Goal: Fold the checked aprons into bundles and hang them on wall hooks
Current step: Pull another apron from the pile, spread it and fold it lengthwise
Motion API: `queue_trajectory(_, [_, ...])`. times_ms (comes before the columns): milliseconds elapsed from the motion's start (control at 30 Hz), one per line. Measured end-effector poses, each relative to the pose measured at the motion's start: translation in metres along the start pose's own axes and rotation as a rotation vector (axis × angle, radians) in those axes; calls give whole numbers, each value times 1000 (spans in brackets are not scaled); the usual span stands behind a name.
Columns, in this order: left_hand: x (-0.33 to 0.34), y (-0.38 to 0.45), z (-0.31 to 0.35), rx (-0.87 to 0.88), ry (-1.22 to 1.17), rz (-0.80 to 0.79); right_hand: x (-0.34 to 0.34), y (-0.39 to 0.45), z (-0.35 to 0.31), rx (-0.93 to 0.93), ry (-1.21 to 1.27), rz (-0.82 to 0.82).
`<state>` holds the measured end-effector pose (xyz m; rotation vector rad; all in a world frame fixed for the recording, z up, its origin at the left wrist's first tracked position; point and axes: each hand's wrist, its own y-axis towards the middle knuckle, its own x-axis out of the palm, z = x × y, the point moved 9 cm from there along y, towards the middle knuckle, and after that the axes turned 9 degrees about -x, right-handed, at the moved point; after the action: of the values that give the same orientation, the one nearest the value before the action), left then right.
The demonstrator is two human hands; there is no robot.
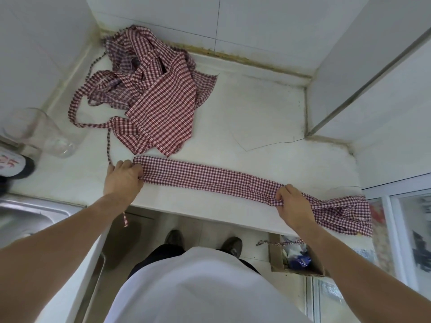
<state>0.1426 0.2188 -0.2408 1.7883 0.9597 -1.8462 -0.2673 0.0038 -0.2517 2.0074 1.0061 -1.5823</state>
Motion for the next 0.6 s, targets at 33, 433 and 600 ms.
queue_trajectory(33, [2, 1, -1, -14, 1, -8, 1, 0, 0, -16, 1, 3])
queue_trajectory(433, [-14, -14, 58, -192, 140, -208, 16, -11, -8, 66, -35, 127])
queue_trajectory(600, [3, -55, 171, 236, -264, -142, 15, -18, -17, 90, 116, 291])
